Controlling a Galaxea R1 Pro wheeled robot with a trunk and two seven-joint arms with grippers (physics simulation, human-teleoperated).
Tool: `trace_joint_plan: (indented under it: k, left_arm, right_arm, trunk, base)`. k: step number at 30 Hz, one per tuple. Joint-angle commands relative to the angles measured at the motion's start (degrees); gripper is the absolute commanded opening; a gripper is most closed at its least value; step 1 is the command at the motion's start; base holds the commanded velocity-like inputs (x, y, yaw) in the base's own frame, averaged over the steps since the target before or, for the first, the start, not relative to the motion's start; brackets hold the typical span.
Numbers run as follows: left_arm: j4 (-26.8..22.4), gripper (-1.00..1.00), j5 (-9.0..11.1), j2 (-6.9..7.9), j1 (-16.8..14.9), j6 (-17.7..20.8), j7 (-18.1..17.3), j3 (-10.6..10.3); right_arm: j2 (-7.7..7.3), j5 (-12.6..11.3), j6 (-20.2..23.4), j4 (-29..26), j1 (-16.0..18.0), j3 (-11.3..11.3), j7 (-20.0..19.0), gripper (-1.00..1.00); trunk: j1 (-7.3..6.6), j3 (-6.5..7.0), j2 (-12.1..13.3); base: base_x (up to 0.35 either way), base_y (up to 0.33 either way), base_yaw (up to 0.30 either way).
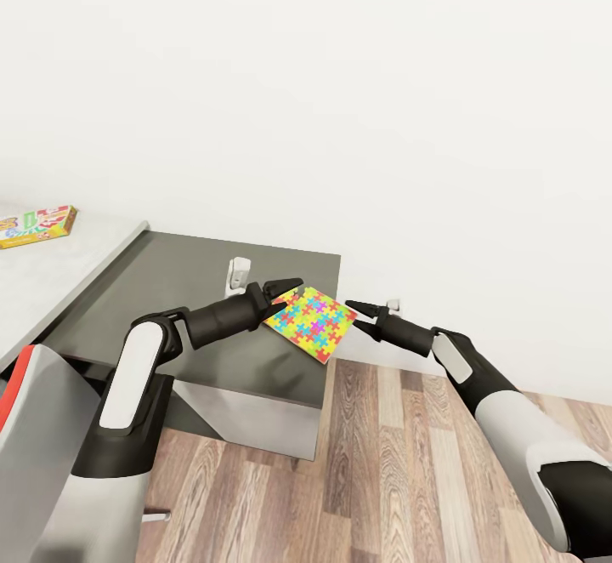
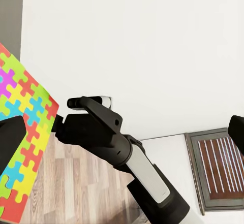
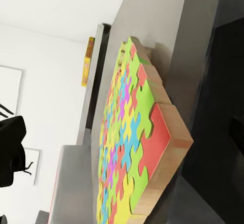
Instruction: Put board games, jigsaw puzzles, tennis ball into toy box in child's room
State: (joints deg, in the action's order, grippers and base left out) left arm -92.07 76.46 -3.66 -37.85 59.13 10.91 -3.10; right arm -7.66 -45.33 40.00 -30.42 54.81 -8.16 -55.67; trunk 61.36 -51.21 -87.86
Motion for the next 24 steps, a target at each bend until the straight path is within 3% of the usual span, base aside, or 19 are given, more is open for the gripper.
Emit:
trace_joint_plan:
  k: [1,24]
  left_arm:
    - [-0.04,1.0,0.58,-0.03,-0.04,0.17,0.6,0.03]
    - [-0.04,1.0,0.6,-0.03,-0.04,0.16,0.6,0.02]
  right_arm:
    - [-0.03,-0.51,0.34,0.01,0.04,-0.28,0.04,1.0]
    - [0.21,-0.54,0.32,0.01,-0.04,-0.56,0.04,1.0]
  trunk:
    - [0.0,-0.04,-0.02]
    - [0.0,-0.04,-0.02]
  base:
    - [0.0,0.0,0.0]
    - [0.0,0.0,0.0]
